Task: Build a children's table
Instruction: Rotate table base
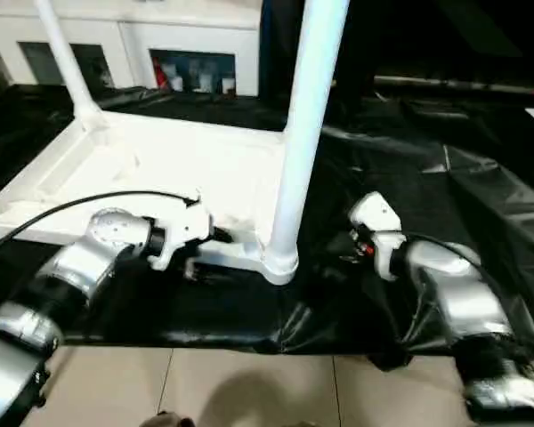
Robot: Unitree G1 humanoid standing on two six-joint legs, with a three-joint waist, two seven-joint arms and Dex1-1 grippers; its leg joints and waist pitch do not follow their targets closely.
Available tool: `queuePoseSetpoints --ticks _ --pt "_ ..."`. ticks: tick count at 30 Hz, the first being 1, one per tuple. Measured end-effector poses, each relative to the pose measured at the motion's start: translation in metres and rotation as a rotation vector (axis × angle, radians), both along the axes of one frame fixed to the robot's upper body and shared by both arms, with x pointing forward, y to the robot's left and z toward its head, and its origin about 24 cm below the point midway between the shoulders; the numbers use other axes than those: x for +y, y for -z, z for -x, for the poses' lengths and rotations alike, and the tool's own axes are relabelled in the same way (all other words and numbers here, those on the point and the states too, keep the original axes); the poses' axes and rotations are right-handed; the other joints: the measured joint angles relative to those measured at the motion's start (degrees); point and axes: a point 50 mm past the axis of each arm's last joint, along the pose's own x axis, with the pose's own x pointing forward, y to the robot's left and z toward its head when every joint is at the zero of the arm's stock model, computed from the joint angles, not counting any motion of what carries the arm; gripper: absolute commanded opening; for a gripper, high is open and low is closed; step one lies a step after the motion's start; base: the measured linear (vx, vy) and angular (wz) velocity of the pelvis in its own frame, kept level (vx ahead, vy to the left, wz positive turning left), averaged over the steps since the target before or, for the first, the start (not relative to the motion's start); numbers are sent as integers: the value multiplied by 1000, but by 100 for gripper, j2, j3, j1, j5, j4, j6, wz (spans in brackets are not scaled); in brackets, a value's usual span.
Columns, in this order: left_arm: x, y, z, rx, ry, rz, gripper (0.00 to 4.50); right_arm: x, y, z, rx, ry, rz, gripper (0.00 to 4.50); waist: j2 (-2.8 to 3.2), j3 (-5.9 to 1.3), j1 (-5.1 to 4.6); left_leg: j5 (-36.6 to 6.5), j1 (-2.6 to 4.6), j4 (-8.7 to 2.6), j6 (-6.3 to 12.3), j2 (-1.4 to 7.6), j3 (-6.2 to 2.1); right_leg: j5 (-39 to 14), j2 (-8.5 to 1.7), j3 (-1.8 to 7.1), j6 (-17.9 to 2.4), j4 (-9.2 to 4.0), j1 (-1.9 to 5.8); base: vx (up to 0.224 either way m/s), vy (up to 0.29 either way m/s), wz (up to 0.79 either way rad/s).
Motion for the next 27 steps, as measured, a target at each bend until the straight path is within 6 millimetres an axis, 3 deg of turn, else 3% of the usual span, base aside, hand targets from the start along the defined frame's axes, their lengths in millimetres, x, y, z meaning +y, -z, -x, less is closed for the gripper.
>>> queuePoseSetpoints --ticks 2,18,27 --pt "-5 -4 -2 -14 17 5 374 5 0 3 17 -38 2 393 0 0 15 0 0 0 0 -1 1 2 -3 -1 -3 -1 0 0 0 0" --pt "-16 -2 -11 35 58 -42 243 6 -2 17 73 -82 21 393 13 -5 61 -6 -14 0 10 -4 1 15 -8 -8 -26 -19 -1 0 0 0" --pt "-16 -1 -9 99 89 -50 230 5 -1 21 87 -88 23 393 18 -8 57 -6 -7 0 10 -4 0 16 -9 -10 -27 -17 6 0 0 0"
